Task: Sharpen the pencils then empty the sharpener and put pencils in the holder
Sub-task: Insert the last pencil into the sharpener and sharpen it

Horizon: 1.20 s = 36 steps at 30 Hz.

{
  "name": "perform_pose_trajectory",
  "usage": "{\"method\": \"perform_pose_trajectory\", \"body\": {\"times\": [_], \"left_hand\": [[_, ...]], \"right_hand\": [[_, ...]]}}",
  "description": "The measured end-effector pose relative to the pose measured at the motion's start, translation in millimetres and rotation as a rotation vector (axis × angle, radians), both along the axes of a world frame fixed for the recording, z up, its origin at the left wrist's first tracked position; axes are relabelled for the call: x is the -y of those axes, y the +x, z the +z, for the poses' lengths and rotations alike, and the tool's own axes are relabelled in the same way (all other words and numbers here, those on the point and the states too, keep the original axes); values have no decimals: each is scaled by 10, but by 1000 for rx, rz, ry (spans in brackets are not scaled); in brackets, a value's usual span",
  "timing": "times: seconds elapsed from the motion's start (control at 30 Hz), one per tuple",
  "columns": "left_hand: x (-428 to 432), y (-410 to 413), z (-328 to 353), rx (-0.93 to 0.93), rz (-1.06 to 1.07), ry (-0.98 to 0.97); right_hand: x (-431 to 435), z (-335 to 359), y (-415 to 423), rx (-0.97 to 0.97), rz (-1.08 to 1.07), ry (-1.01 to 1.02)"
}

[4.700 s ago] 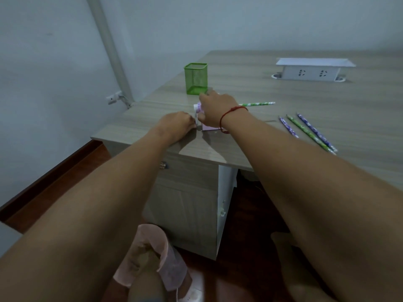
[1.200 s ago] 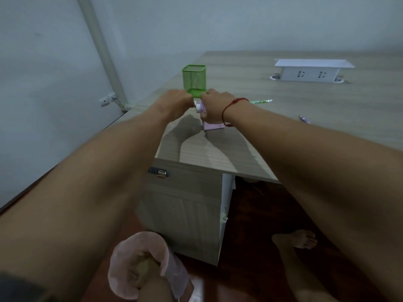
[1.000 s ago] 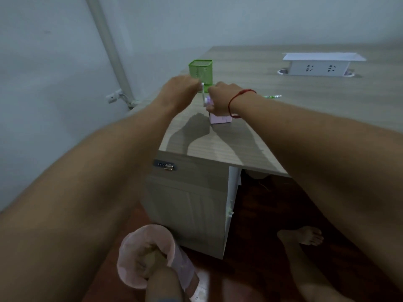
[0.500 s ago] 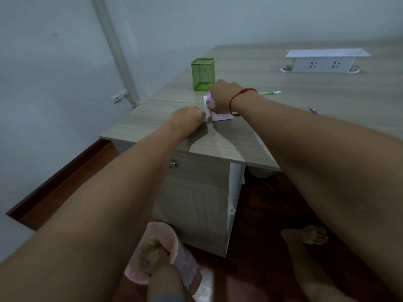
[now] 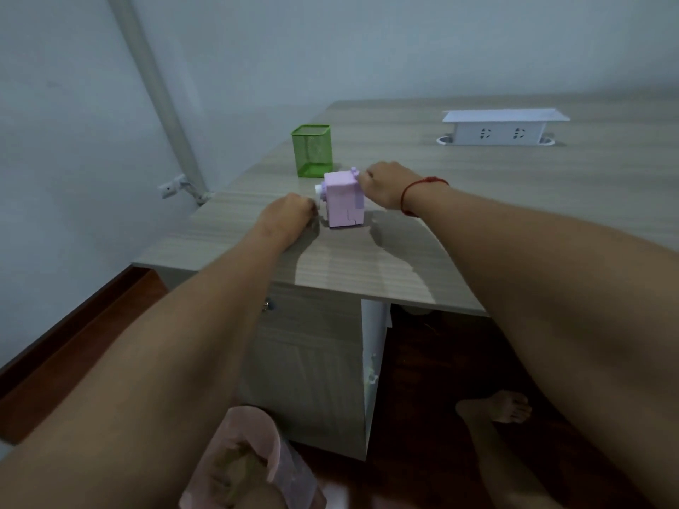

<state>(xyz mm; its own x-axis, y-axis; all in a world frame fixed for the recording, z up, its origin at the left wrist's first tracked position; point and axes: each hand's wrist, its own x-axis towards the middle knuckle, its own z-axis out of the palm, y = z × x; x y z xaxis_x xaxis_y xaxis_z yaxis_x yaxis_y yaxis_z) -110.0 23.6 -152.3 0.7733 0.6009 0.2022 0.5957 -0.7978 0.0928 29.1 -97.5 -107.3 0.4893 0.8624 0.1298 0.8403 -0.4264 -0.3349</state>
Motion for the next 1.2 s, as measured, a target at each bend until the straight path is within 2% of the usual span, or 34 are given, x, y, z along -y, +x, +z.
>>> {"method": "perform_pose_trajectory", "body": {"times": [0.13,0.33,0.43,0.53,0.63,0.73,0.93,1.07,1.2], "left_hand": [[108,-19,-2,2,10,-58],[268,-178,122,-37,6,-38],[359,-231,242,52,32,18],[477,-211,349,243,35,29],[687,-53,404,395,-53,-104],[809,14,282,443,24,-199],[717,97,356,518,55,-93],[770,68,175,487,41,-115],[682,23,168,515,27,-84]], "right_hand": [[115,1,-25,-26,23,-49],[295,8,-121,142,25,-92],[321,68,-234,182,17,-71],[362,37,-355,187,21,-54],[400,-4,-408,224,43,-22],[450,-61,-411,286,65,-32],[548,49,-208,404,101,55],[1002,-148,120,432,-35,-63],[1195,-119,298,387,-128,-5]]}}
